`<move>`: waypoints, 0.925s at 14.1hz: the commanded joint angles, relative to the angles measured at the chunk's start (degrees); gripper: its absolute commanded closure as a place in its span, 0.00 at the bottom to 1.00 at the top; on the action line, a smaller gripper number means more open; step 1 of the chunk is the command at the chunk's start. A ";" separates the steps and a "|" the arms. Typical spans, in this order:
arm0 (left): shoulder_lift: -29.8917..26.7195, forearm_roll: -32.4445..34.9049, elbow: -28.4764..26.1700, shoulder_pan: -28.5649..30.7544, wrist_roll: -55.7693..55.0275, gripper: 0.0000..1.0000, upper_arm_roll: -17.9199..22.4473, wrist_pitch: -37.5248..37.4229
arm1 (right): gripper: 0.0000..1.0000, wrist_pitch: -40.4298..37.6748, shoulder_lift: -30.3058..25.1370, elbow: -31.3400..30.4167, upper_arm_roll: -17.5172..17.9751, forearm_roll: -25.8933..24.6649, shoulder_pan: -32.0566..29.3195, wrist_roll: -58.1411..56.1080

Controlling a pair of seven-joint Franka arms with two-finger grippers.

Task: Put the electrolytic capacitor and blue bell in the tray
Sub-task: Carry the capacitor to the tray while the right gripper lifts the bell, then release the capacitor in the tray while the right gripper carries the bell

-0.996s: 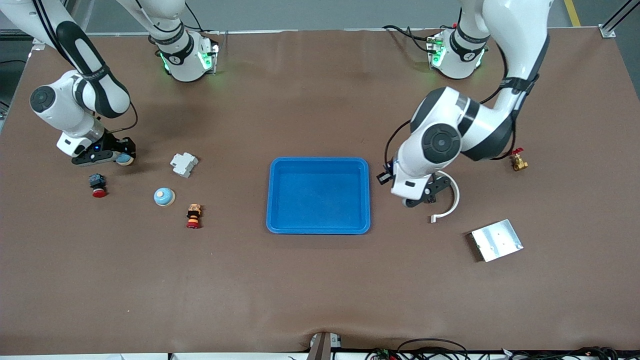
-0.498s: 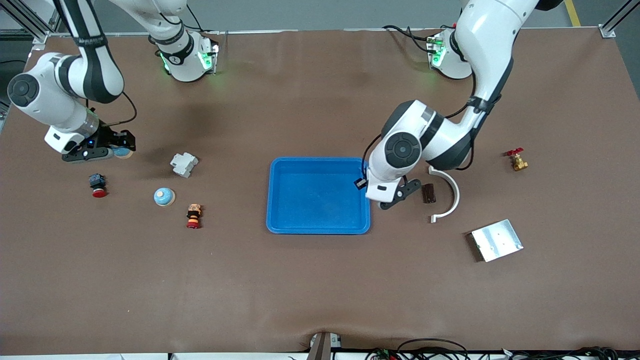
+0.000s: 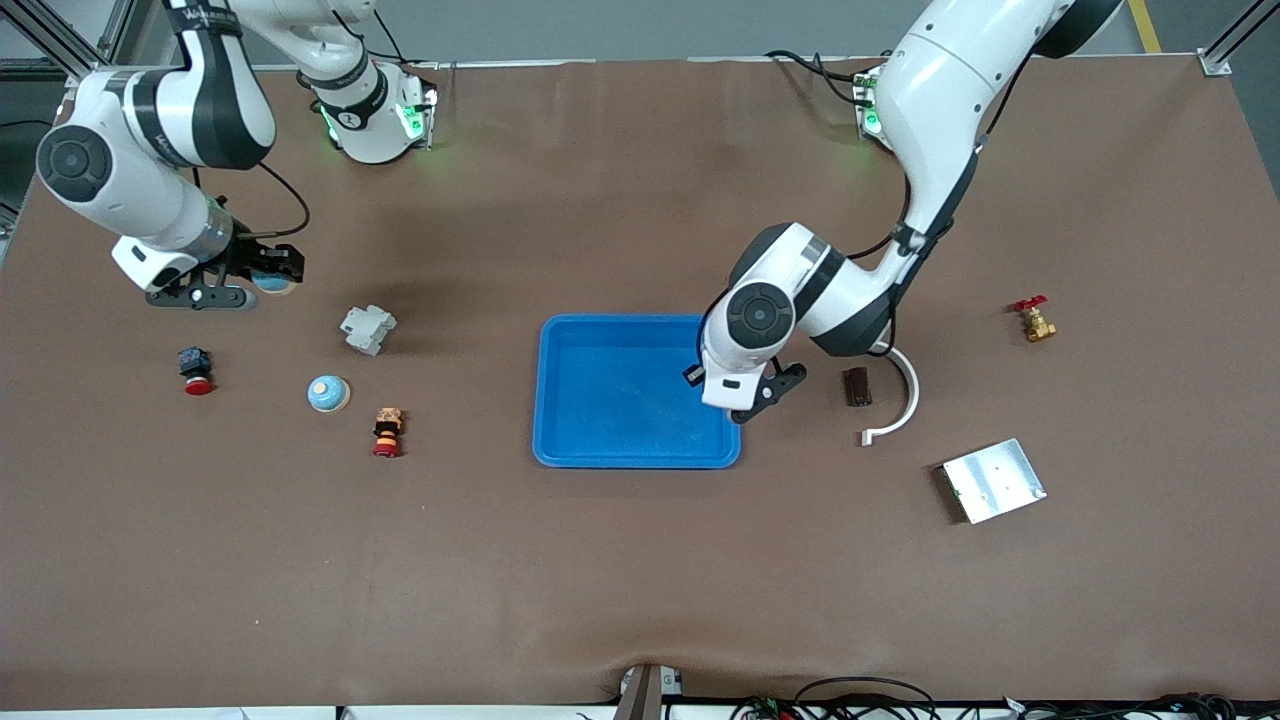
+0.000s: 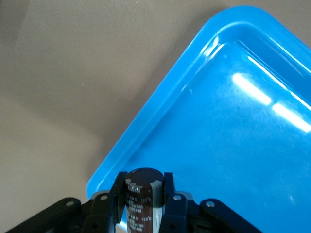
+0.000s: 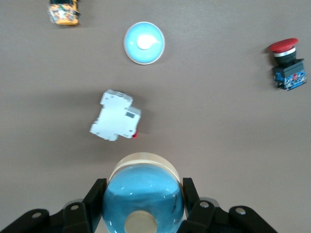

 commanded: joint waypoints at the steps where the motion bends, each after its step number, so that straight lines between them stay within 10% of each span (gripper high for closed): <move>1: 2.45 3.41 1.96 -1.53 -4.40 0.98 0.41 1.58 | 1.00 -1.82 -0.57 1.46 -0.27 0.39 4.51 7.83; 13: 5.00 3.95 1.96 -3.55 -6.78 0.93 0.50 5.01 | 1.00 5.56 2.49 5.68 -0.44 6.81 23.41 35.08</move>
